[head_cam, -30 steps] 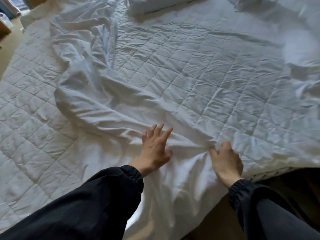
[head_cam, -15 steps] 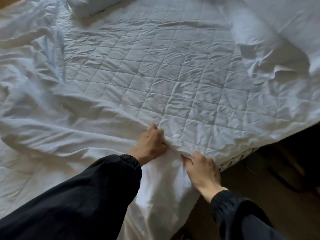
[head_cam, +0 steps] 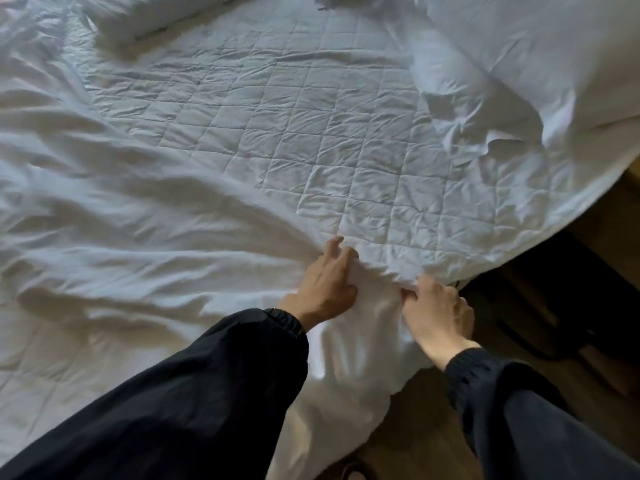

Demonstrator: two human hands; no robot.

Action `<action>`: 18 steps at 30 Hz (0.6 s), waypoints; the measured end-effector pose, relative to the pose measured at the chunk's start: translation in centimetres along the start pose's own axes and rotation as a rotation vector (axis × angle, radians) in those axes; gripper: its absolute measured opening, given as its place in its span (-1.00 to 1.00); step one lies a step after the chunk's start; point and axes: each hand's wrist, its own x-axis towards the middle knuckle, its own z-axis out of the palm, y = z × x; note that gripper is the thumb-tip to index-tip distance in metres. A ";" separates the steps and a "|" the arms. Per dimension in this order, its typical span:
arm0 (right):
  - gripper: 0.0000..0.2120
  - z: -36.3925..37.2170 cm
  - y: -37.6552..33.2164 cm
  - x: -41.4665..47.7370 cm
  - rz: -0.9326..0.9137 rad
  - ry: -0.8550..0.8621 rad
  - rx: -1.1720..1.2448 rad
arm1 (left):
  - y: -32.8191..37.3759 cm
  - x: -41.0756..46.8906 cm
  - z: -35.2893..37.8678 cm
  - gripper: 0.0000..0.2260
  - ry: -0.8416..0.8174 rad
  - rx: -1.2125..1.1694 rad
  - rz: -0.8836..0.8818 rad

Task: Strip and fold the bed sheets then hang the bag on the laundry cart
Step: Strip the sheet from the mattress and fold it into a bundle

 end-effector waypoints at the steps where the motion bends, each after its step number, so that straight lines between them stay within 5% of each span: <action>1: -0.77 0.4 -0.2 -0.3 0.008 -0.001 -0.025 | -0.5 -0.8 0.1 -0.44 0.006 0.018 0.024; 7: -0.33 2.0 -2.7 -3.6 -0.146 0.033 -0.145 | -5.3 -5.1 -0.6 -0.33 0.120 0.091 -0.161; 14: -0.54 5.2 -9.8 -9.1 -0.472 -0.131 -0.028 | -10.9 -12.2 -0.7 -0.60 0.327 0.183 -0.237; 18: -0.52 6.9 -14.6 -13.5 -0.658 -0.177 -0.002 | -14.3 -17.2 -0.9 -0.47 0.461 0.172 -0.430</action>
